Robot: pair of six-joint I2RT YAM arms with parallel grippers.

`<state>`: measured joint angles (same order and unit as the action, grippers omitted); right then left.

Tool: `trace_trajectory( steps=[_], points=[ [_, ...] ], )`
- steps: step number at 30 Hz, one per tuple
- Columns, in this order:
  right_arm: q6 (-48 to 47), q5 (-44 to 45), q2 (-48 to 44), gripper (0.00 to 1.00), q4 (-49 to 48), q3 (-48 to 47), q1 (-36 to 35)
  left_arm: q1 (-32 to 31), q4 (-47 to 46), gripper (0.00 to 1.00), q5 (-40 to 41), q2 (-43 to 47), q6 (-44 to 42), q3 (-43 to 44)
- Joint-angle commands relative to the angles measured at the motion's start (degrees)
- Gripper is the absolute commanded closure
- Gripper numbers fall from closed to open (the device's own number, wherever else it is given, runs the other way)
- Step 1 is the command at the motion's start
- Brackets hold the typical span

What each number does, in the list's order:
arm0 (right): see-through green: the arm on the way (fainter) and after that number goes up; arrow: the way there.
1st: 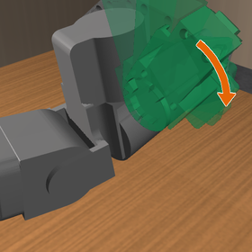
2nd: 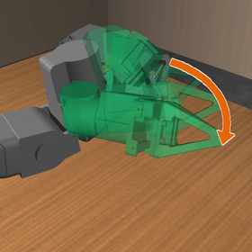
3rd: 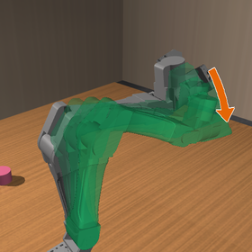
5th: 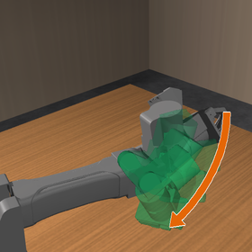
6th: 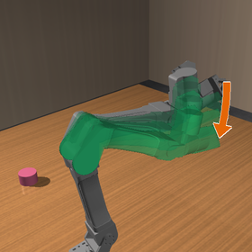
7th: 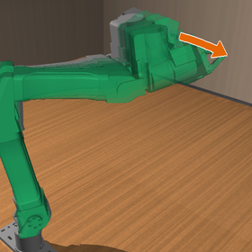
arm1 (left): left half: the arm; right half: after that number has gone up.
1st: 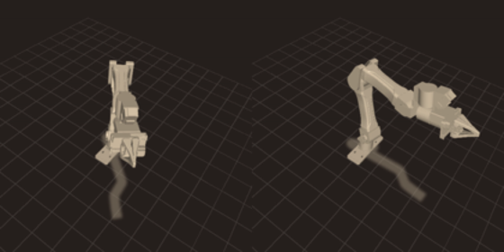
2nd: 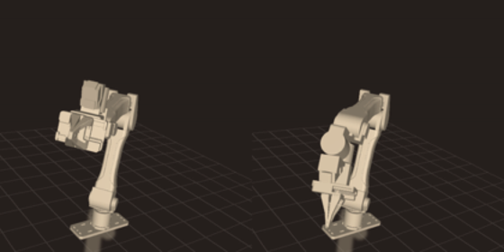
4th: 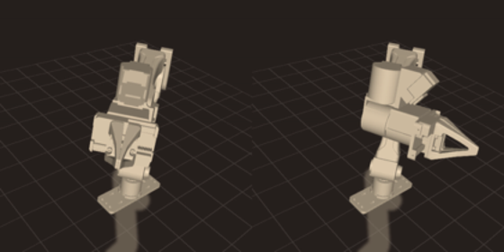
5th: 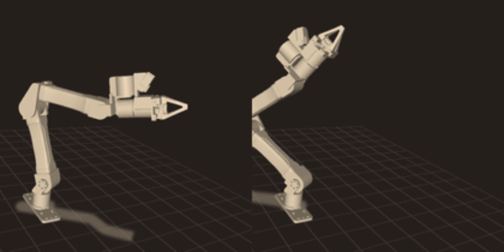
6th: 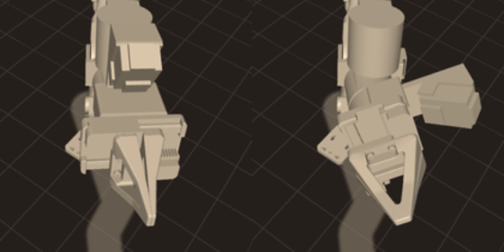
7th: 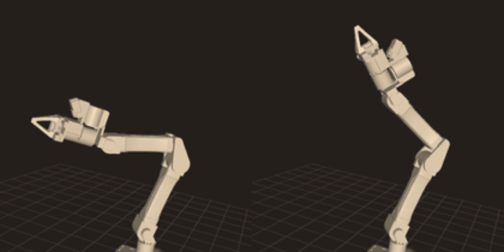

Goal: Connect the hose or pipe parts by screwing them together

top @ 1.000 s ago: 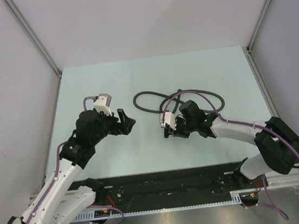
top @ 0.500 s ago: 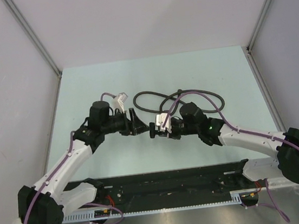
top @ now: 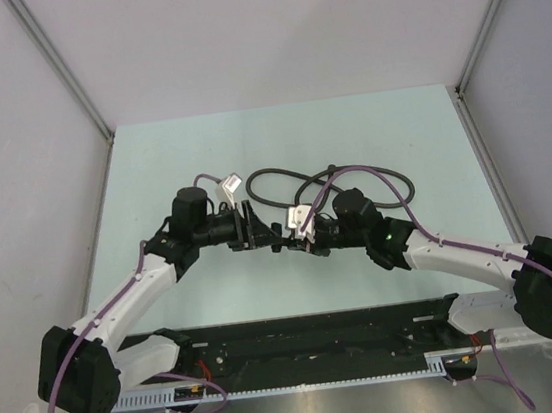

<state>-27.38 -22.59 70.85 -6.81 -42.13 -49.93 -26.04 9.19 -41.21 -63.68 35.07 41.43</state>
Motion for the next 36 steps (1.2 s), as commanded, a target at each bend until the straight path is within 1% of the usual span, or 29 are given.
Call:
trace_trajectory(
  steps=[1,9,10,12,13,15,16,17,18,20,21,22,24,25,26,28,29,31,32,34,35,36],
  points=[
    [1.27,-0.88,-1.42,1.0,-5.58,-1.99,-0.6,-0.32,-3.04,0.43,-2.21,-0.65,1.93,-0.56],
    [1.62,-0.88,-1.06,1.0,-6.64,-1.99,-1.4,-0.32,-4.09,0.48,-3.17,-2.06,1.93,-0.82],
    [1.62,-0.88,-1.06,1.0,-6.64,-1.99,-1.4,-0.32,-4.18,0.55,-3.26,-2.24,1.85,-0.82],
    [1.62,-0.61,-0.98,1.0,-6.64,-1.99,-1.4,-0.32,-4.44,0.64,-3.61,-2.24,2.02,-1.09],
    [1.62,-0.53,-0.98,1.0,-6.64,-1.99,-1.4,-0.32,-4.62,0.73,-3.79,-2.15,2.02,-1.18],
    [2.23,-0.09,-0.8,1.0,-6.99,-1.99,-1.4,-0.32,-4.88,0.85,-3.96,-2.06,1.76,-1.26],
    [2.85,0.35,-0.63,0.98,-7.25,-1.99,-1.4,-0.32,-4.97,1.0,-4.14,-1.89,1.76,-1.26],
    [3.9,1.57,-0.45,0.88,-8.3,-1.99,-1.4,-0.32,-4.97,1.0,-4.14,-1.71,1.5,-1.18],
    [5.04,2.28,-0.36,0.83,-8.92,-1.99,-1.4,-0.24,-4.97,1.0,-4.23,-1.28,0.88,-1.09],
    [8.55,4.82,0.08,0.74,-10.76,-1.99,-1.4,0.73,-4.97,1.0,-4.84,-0.75,-0.17,-0.56],
    [9.87,5.36,0.17,0.72,-11.38,-1.99,-1.4,1.51,-4.89,1.0,-5.1,-0.4,-1.22,-0.39],
    [12.84,5.97,-0.01,0.69,-11.73,-1.99,-1.31,4.04,-4.8,1.0,-5.89,0.3,-1.41,-0.38],
    [16.11,6.59,0.08,0.62,-13.05,-1.99,-0.26,7.13,-4.8,1.0,-6.33,1.01,-1.67,-0.47],
    [20.48,6.94,0.25,0.59,-13.75,-1.99,0.36,10.37,-4.54,1.0,-7.29,1.62,-1.93,-0.47],
    [23.57,8.77,0.95,0.52,-15.5,-1.99,1.75,11.88,-4.01,1.0,-7.74,1.89,-2.37,-0.3],
    [28.76,10.63,1.48,0.51,-16.92,-1.99,3.78,16.08,-1.82,1.0,-7.83,2.85,-3.86,-0.12],
    [34.79,12.55,2.09,0.5,-17.71,-1.99,4.83,17.15,-0.94,1.0,-5.92,3.38,-4.3,-0.03],
    [41.32,15.02,3.15,0.5,-18.06,-2.25,8.87,17.78,1.52,1.0,-2.4,5.57,-5.8,-0.12],
    [45.53,17.21,3.94,0.51,-17.28,-2.69,10.37,17.78,2.05,1.0,1.79,6.63,-6.5,-0.64],
    [48.02,20.02,7.54,0.52,-14.22,-4.53,13.01,17.78,4.5,1.0,6.73,9.96,-8.61,-1.44],
    [48.99,24.65,8.94,0.53,-9.15,-7.41,13.54,17.78,5.56,1.0,8.93,11.2,-9.4,-1.79],
    [51.69,27.13,12.7,0.53,-5.97,-9.53,14.68,17.78,6.53,1.0,12.96,12.43,-10.54,-1.88]
  ],
)
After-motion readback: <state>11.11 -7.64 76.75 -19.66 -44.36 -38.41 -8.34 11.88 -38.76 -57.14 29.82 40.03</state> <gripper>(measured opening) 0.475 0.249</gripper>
